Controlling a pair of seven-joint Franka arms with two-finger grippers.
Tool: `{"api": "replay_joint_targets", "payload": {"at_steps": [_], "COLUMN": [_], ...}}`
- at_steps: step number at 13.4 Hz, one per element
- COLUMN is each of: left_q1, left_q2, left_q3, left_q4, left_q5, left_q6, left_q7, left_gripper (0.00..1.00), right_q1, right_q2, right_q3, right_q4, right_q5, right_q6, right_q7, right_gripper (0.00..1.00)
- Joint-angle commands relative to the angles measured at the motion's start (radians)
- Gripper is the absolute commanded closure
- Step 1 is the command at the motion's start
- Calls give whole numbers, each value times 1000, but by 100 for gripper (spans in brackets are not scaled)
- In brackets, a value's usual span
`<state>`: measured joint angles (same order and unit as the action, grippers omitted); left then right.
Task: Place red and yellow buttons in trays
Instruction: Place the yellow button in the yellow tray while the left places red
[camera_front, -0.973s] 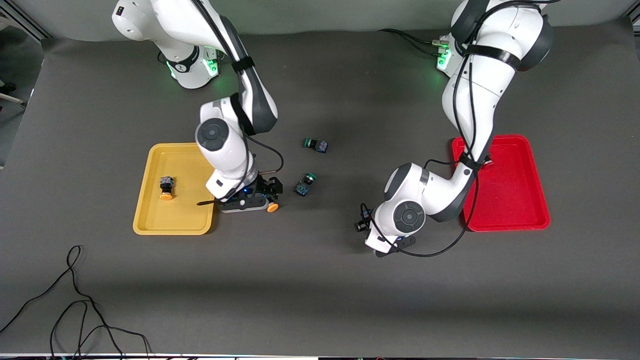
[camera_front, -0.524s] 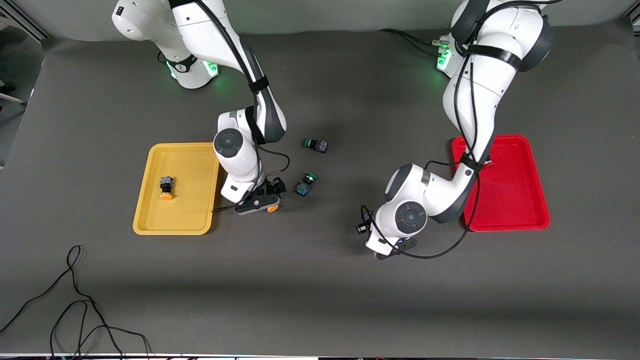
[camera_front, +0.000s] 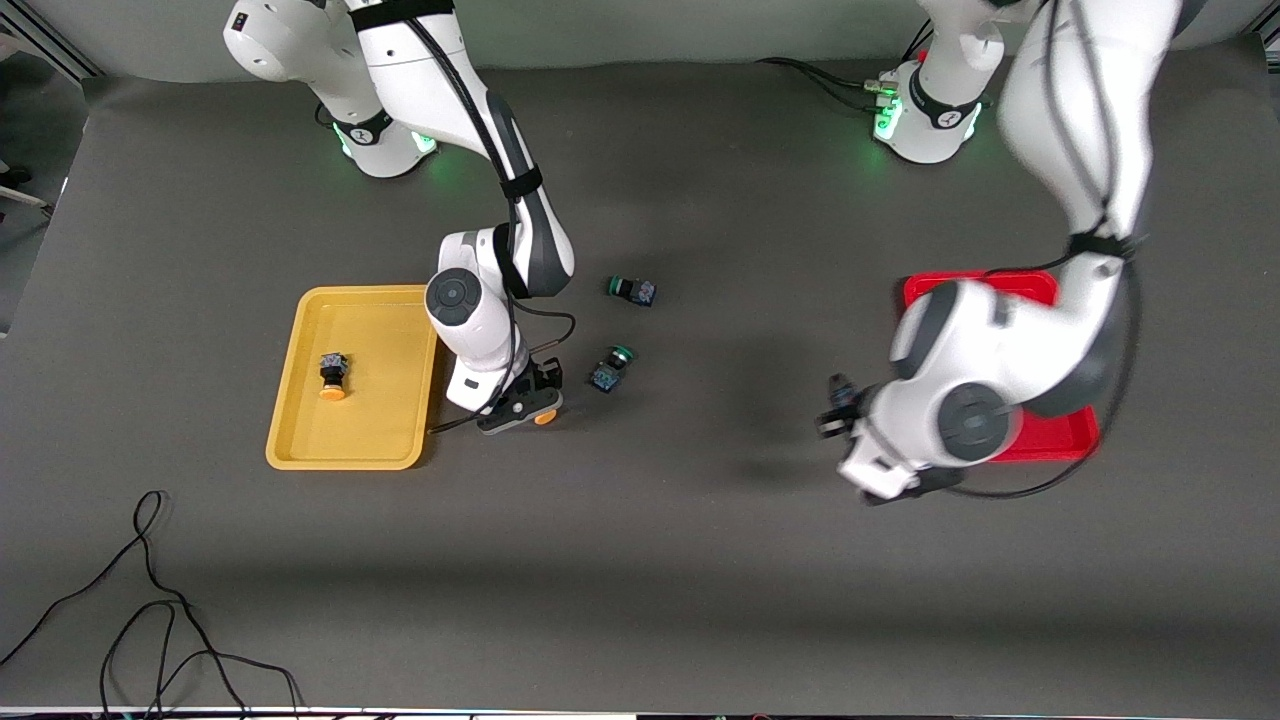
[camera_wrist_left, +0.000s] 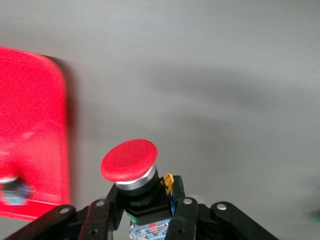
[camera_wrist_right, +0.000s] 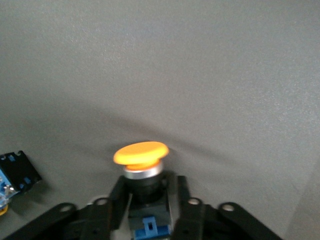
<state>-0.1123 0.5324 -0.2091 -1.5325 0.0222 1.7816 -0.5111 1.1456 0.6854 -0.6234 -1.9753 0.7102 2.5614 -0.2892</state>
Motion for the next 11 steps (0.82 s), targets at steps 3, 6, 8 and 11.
{"api": "replay_joint_targets", "payload": {"at_steps": [3, 6, 8, 11], "left_q1": [190, 331, 388, 413], "left_q2": [-230, -221, -195, -163], "left_q3": [-3, -1, -1, 0], "left_q4": [-528, -619, -638, -637], "left_q5": [100, 102, 102, 104], "left_q6": [312, 435, 495, 522], "left_q7": [247, 431, 491, 516], "left_gripper": [100, 100, 100, 87], "right_q1": [12, 34, 32, 36], "right_q2": [-72, -125, -164, -217], "right_q3": [-76, -174, -203, -283], "right_q4": [87, 217, 303, 288], "right_q5": [26, -92, -175, -221], "right_q6": [-249, -520, -679, -760], "right_q7": [161, 415, 557, 570], "right_gripper": [83, 83, 83, 83]}}
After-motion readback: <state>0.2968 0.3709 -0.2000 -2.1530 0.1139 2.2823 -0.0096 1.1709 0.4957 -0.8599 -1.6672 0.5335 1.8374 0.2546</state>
